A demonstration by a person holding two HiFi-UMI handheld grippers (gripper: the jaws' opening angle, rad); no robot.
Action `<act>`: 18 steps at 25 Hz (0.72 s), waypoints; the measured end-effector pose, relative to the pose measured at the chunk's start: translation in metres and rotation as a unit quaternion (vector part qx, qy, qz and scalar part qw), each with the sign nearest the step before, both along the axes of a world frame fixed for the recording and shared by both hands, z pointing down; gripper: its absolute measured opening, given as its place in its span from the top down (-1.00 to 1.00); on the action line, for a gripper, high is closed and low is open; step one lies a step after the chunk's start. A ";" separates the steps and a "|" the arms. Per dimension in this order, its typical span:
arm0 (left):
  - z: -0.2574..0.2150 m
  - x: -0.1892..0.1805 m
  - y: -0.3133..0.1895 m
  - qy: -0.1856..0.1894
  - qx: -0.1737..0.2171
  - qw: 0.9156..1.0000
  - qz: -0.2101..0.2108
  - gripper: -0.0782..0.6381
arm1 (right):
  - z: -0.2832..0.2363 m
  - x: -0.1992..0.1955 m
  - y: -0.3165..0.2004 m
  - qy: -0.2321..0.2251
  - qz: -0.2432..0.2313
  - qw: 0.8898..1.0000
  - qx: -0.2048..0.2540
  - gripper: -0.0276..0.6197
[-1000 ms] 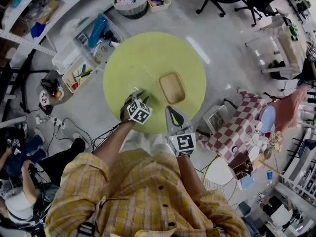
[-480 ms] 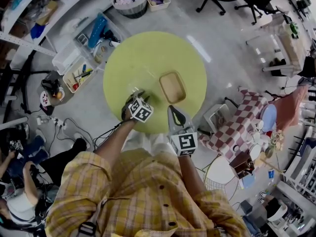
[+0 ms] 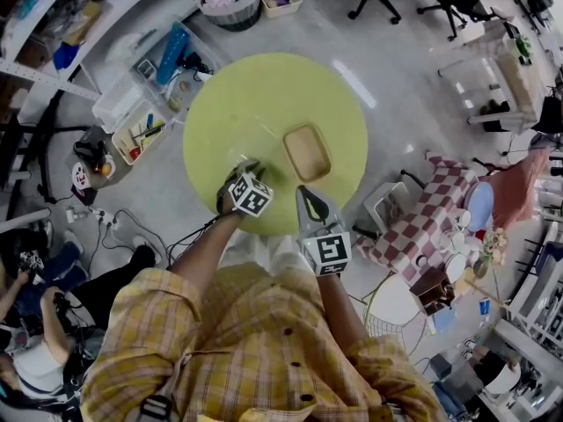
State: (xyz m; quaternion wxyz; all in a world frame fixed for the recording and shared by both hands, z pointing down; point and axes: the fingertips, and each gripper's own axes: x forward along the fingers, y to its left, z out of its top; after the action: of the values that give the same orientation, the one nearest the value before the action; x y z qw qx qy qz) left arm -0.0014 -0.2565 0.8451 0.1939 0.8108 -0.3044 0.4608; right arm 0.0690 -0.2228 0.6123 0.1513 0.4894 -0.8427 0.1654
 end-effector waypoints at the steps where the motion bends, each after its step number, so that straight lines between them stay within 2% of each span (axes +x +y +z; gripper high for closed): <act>1: 0.001 0.000 0.001 -0.004 0.002 1.000 0.003 0.56 | 0.002 0.001 0.001 0.001 0.001 1.000 -0.003 0.92; 18: -0.010 -0.009 -0.002 -0.013 0.003 0.999 -0.032 0.71 | -0.004 0.007 0.016 -0.001 0.001 1.000 0.002 0.92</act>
State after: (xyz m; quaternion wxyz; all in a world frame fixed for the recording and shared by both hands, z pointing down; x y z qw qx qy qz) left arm -0.0105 -0.2580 0.8353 0.2020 0.7951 -0.3338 0.4643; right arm 0.0757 -0.2072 0.6086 0.1496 0.4906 -0.8425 0.1648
